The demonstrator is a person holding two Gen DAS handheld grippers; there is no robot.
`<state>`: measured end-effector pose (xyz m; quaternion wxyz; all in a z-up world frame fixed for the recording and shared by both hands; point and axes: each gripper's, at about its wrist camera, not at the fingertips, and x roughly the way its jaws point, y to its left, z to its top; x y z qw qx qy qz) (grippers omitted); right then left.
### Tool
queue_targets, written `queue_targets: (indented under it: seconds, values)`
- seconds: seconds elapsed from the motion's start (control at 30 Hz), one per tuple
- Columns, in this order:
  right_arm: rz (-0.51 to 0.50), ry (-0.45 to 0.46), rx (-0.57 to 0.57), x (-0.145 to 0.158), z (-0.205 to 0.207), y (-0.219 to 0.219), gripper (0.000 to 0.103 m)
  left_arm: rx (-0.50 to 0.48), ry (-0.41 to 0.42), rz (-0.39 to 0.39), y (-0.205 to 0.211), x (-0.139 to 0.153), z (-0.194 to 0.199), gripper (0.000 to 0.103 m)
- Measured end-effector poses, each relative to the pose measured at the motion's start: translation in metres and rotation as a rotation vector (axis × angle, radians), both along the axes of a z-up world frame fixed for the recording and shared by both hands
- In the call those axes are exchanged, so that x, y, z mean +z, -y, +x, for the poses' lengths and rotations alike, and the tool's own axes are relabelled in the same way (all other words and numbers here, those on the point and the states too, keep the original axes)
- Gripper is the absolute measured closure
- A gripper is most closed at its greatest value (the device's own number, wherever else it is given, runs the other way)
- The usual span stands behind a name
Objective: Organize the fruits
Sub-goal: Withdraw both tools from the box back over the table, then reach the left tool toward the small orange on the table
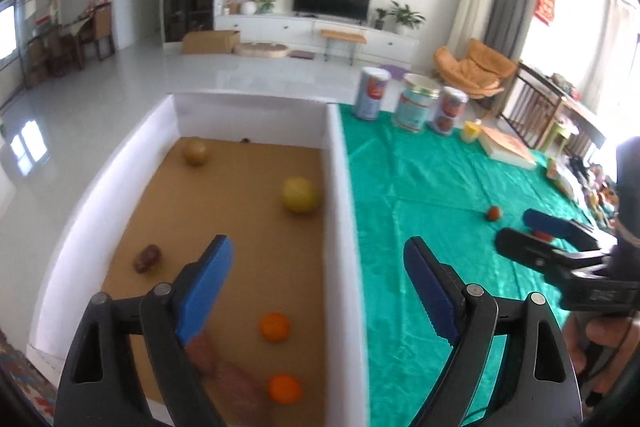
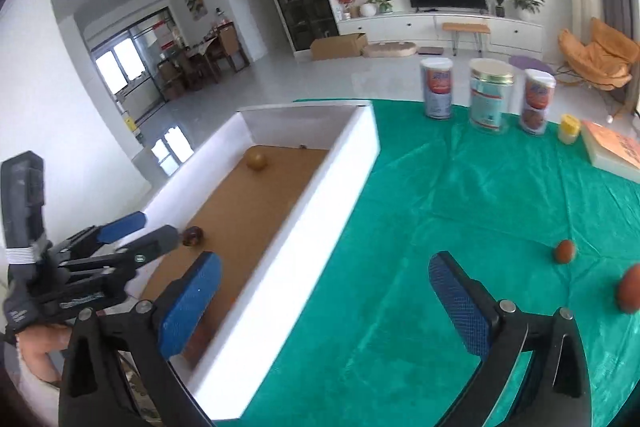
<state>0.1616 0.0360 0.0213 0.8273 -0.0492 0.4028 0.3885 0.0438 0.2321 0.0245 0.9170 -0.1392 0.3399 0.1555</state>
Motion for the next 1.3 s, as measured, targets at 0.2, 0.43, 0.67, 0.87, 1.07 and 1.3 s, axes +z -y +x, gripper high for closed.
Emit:
queue_targets:
  seconds: [0.2,0.43,0.67,0.87,1.07,1.3]
  values:
    - [-0.214,-0.016,-0.359,-0.084,0.033,0.139,0.000,-0.322,-0.072,-0.105,0.124,-0.047,0.050,0.011]
    - [-0.288,-0.009,-0.604,-0.116,0.049,0.237,0.000,-0.328,-0.179,0.010,0.184,-0.130,0.123,0.011]
    - [-0.285,-0.028,-0.657,-0.126,0.064,0.254,0.000,-0.290,-0.216,0.072,0.189,-0.163,0.167,0.011]
    - [-0.300,-0.026,-0.654,-0.129,0.062,0.250,0.000,-0.279,-0.214,0.097,0.193,-0.166,0.176,0.008]
    - [-0.300,-0.026,-0.654,-0.129,0.062,0.250,0.000,-0.266,-0.223,0.093,0.191,-0.167,0.179,0.004]
    - [-0.300,-0.026,-0.654,-0.129,0.062,0.250,0.000,-0.265,-0.224,0.093,0.191,-0.167,0.179,0.003]
